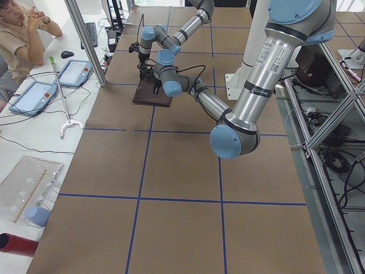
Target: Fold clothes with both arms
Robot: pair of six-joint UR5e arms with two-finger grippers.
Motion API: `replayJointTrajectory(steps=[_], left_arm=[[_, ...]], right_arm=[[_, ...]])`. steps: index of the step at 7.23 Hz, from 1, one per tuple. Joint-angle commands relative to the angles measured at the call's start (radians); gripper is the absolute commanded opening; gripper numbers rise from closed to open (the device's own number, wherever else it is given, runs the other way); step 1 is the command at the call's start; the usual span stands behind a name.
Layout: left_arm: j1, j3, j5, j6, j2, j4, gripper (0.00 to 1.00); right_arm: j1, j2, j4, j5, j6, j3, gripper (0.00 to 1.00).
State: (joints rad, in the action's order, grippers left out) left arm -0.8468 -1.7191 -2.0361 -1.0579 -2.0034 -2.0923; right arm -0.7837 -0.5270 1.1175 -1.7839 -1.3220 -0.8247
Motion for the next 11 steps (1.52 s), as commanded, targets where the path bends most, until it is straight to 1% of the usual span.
replayJointTrajectory(steps=[1, 2, 3, 4, 5, 6, 7, 8, 9, 10, 11], left_arm=[[0.002, 0.006, 0.002, -0.004, 0.002, 0.001, 0.17], [0.005, 0.006, 0.002, -0.010, 0.000, 0.001, 0.17], [0.000, 0.003, 0.002, -0.010, 0.002, 0.001, 0.17], [-0.018, 0.001, -0.003, 0.005, 0.018, 0.003, 0.17], [-0.049, 0.003, -0.006, 0.060, 0.055, 0.005, 0.17], [-0.087, -0.004, -0.004, 0.214, 0.113, 0.021, 0.17], [-0.162, -0.002, -0.007, 0.340, 0.168, 0.024, 0.17], [-0.237, -0.008, -0.009, 0.484, 0.220, 0.049, 0.17], [-0.338, -0.023, -0.015, 0.635, 0.245, 0.133, 0.17], [-0.467, -0.021, -0.114, 0.808, 0.265, 0.211, 0.18], [-0.565, -0.013, -0.216, 0.916, 0.273, 0.285, 0.28]], right_arm=[[-0.063, 0.004, -0.002, -0.015, 0.046, 0.022, 0.00], [-0.090, 0.005, -0.002, -0.053, 0.059, 0.018, 0.00], [-0.147, -0.010, 0.002, -0.140, 0.125, 0.000, 0.00], [-0.187, -0.124, 0.007, -0.191, 0.197, -0.101, 0.00], [-0.236, -0.260, 0.013, -0.239, 0.304, -0.225, 0.00], [-0.315, -0.366, 0.015, -0.343, 0.393, -0.296, 0.00], [-0.401, -0.484, 0.013, -0.415, 0.494, -0.368, 0.00], [-0.481, -0.590, 0.019, -0.460, 0.662, -0.416, 0.00], [-0.577, -0.679, 0.043, -0.539, 0.846, -0.441, 0.00], [-0.651, -0.732, 0.112, -0.596, 0.969, -0.480, 0.00], [-0.704, -0.783, 0.231, -0.598, 1.059, -0.573, 0.00]])
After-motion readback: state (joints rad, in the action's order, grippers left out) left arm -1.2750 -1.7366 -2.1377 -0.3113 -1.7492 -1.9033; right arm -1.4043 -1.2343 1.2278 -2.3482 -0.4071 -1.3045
